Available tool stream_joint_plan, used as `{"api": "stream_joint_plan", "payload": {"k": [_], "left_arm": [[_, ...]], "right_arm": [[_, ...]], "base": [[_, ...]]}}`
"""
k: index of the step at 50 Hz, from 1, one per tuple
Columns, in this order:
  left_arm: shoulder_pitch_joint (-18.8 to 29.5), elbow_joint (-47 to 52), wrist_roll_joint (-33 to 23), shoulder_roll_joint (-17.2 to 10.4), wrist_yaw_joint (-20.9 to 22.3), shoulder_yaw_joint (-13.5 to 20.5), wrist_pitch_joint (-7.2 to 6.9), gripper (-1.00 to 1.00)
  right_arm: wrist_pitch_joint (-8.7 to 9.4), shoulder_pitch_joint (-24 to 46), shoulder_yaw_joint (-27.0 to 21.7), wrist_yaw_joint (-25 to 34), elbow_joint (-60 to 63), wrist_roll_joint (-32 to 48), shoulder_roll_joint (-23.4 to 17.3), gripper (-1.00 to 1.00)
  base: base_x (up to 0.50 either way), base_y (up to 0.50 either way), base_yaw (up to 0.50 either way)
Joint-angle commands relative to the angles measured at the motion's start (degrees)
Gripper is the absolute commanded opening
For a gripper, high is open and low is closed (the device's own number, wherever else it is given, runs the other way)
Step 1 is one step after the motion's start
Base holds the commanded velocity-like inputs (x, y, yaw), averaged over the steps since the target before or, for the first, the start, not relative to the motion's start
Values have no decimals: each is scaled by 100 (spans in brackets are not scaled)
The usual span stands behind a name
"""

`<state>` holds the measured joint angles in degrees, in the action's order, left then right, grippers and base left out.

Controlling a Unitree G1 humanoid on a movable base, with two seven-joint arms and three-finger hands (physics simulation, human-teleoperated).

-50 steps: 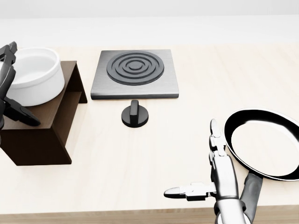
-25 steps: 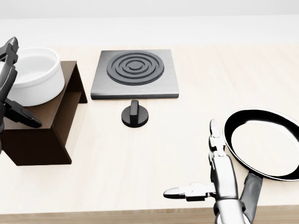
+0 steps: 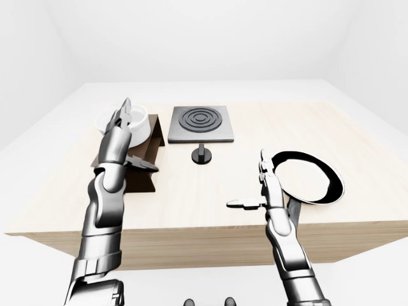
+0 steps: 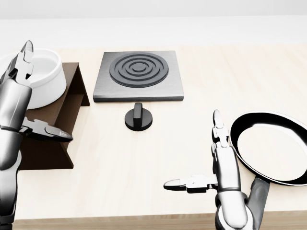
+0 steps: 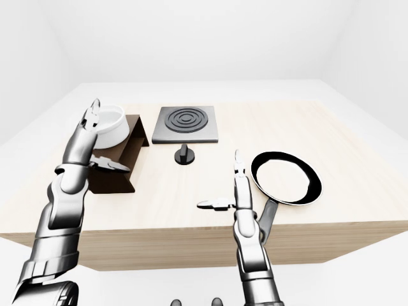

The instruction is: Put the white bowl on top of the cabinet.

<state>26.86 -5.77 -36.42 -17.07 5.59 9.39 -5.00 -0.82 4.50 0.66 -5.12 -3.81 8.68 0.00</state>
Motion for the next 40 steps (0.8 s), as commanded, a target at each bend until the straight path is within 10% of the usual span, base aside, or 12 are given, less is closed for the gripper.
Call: {"api": "stream_joint_plan", "payload": {"k": [1, 27, 40], "left_arm": [[-563, 542, 786, 407, -236, 62, 0, 100], [-1462, 1891, 2975, 718, -298, 373, 0, 100], [-1669, 2024, 3163, 791, -308, 316, 0, 100]], "right_arm": [[416, 442, -23, -184, 152, -6, 28, 100], [582, 1158, -352, -332, 972, -393, -222, 100], [582, 1125, -408, -258, 1521, -439, -292, 100]], "base": [[0, 0, 0], [0, 0, 0], [0, 0, 0]]}}
